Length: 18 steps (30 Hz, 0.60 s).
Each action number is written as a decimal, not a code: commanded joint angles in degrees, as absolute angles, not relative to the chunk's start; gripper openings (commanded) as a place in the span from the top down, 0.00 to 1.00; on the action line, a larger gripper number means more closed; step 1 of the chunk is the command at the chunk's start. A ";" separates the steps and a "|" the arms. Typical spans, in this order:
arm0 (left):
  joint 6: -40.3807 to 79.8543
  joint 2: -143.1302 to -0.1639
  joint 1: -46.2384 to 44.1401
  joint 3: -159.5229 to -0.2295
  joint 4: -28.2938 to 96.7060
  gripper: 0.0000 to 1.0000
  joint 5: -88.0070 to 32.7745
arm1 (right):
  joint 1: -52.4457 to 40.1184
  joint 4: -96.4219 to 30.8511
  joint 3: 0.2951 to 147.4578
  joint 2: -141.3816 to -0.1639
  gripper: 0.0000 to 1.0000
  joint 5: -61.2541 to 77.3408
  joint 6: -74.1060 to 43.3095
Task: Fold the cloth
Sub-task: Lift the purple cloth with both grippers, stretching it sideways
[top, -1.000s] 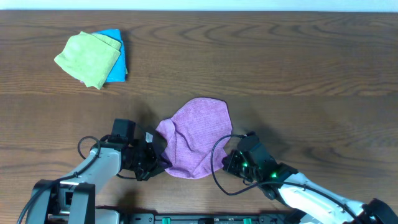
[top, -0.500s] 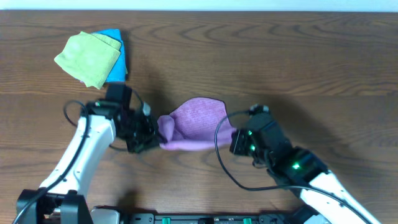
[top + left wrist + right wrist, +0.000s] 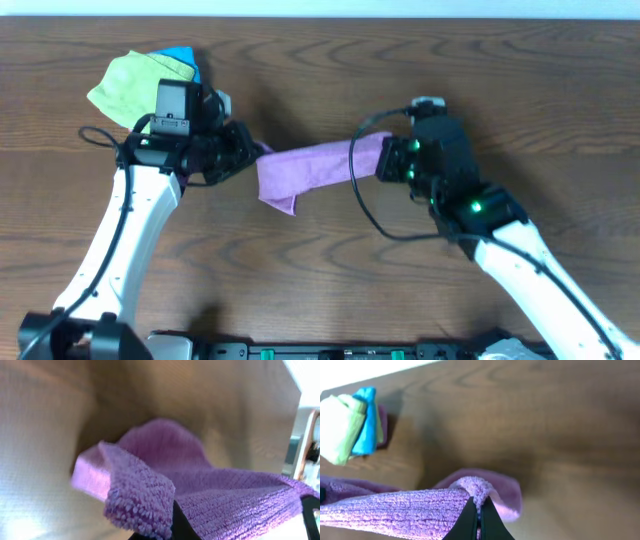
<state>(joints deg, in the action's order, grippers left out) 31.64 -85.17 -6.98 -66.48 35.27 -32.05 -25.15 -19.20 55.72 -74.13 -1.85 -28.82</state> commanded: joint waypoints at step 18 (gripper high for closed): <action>32.86 -108.49 -5.19 -95.46 28.40 0.94 -25.47 | -14.90 -12.34 90.41 -101.32 0.99 -7.57 -9.54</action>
